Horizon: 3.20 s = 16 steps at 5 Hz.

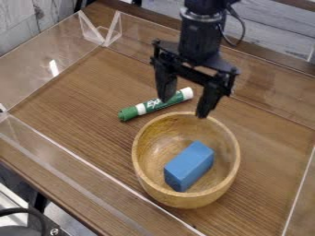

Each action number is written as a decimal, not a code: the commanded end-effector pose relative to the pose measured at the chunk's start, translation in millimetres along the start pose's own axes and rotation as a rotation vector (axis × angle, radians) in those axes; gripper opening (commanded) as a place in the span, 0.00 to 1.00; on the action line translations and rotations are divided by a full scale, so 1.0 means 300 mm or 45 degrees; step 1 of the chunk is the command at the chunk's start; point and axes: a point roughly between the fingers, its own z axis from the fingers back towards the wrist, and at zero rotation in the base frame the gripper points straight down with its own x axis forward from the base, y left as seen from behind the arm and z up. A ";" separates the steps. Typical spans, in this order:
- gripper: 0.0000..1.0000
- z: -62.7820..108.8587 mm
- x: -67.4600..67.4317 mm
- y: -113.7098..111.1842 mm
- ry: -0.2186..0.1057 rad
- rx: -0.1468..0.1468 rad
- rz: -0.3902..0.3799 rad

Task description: Remove the blue block from inside the brown bowl and put it on the table

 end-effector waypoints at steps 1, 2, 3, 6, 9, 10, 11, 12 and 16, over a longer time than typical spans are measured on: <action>1.00 0.029 -0.015 -0.026 -0.074 0.004 -0.025; 1.00 0.013 -0.026 -0.041 -0.066 0.006 -0.033; 1.00 -0.007 -0.033 -0.051 -0.056 0.010 -0.044; 1.00 -0.062 -0.051 -0.077 -0.033 0.015 -0.077; 1.00 -0.097 -0.057 -0.089 -0.006 0.005 -0.114; 1.00 -0.107 -0.057 -0.091 0.003 0.003 -0.123; 1.00 -0.117 -0.057 -0.092 0.012 0.001 -0.130; 1.00 -0.123 -0.055 -0.092 0.014 -0.001 -0.131; 1.00 -0.138 -0.049 -0.089 0.026 -0.008 -0.129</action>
